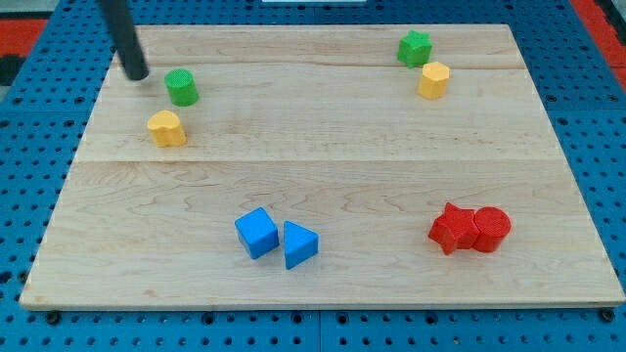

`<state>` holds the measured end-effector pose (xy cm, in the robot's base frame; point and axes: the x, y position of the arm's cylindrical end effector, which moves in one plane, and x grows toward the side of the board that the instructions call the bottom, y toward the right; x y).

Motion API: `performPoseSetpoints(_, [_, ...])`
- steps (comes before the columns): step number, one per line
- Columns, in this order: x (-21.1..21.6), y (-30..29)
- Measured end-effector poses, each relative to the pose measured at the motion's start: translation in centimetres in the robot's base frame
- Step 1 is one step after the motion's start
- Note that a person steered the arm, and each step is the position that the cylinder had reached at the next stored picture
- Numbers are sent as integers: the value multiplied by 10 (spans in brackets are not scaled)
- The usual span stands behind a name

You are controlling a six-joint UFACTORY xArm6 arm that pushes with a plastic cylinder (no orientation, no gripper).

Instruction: Move the green circle above the red star

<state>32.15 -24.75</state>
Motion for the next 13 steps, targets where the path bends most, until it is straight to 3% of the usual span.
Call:
performPoseSetpoints(2, [8, 185])
performPoseSetpoints(3, [-20, 145])
performPoseSetpoints(5, [-39, 229])
performPoseSetpoints(6, [-2, 270])
performPoseSetpoints(7, [9, 289])
performPoseSetpoints(8, [20, 253])
performPoseSetpoints(10, [36, 363])
performPoseSetpoints(11, [38, 322])
performPoseSetpoints(13, [116, 149])
